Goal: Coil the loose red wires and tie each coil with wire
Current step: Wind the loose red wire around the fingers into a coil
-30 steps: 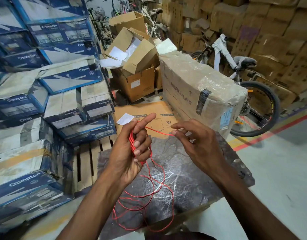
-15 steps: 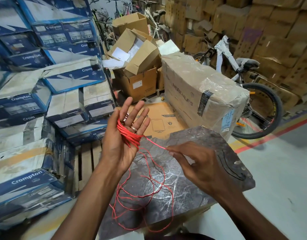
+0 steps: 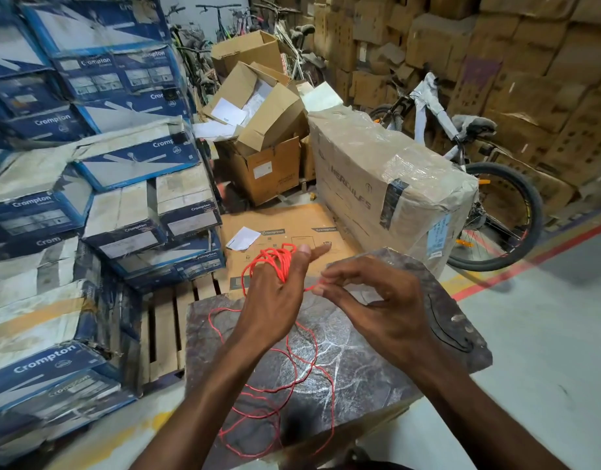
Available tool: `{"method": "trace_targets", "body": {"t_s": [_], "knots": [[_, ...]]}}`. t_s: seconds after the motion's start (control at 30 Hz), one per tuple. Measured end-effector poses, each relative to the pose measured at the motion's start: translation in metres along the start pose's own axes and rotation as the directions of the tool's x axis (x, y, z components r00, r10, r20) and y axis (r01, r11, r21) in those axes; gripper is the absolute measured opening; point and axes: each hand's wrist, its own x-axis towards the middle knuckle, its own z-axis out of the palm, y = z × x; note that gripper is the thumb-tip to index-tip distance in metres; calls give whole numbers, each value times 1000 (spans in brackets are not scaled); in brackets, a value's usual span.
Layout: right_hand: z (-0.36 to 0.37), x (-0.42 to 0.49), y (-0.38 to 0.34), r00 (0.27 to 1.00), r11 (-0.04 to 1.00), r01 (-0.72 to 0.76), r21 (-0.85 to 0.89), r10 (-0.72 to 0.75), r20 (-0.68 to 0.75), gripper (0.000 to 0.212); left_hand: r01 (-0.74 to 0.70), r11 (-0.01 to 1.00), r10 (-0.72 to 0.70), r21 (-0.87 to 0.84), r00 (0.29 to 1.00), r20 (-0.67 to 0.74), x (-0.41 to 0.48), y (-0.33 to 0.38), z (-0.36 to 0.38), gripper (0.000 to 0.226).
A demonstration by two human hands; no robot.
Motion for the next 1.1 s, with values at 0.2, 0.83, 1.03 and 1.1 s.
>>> {"method": "trace_targets", "body": {"t_s": [0.2, 0.83, 1.03, 1.1], "knots": [[-14, -1, 12, 983, 986, -167, 31, 168, -70, 13, 253, 801, -246, -542, 965, 88, 4, -9, -3, 66], [-13, 23, -21, 707, 704, -673, 225, 524, 475, 42, 601, -234, 450, -764, 764, 463, -10, 20, -21, 71], [-11, 26, -18, 691, 680, -692, 243, 526, 497, 27, 627, -184, 471, -757, 732, 492, -9, 22, -21, 70], [-12, 27, -19, 659, 654, -717, 241, 525, 539, 33, 638, -169, 468, -752, 723, 508, -9, 22, -20, 70]]}}
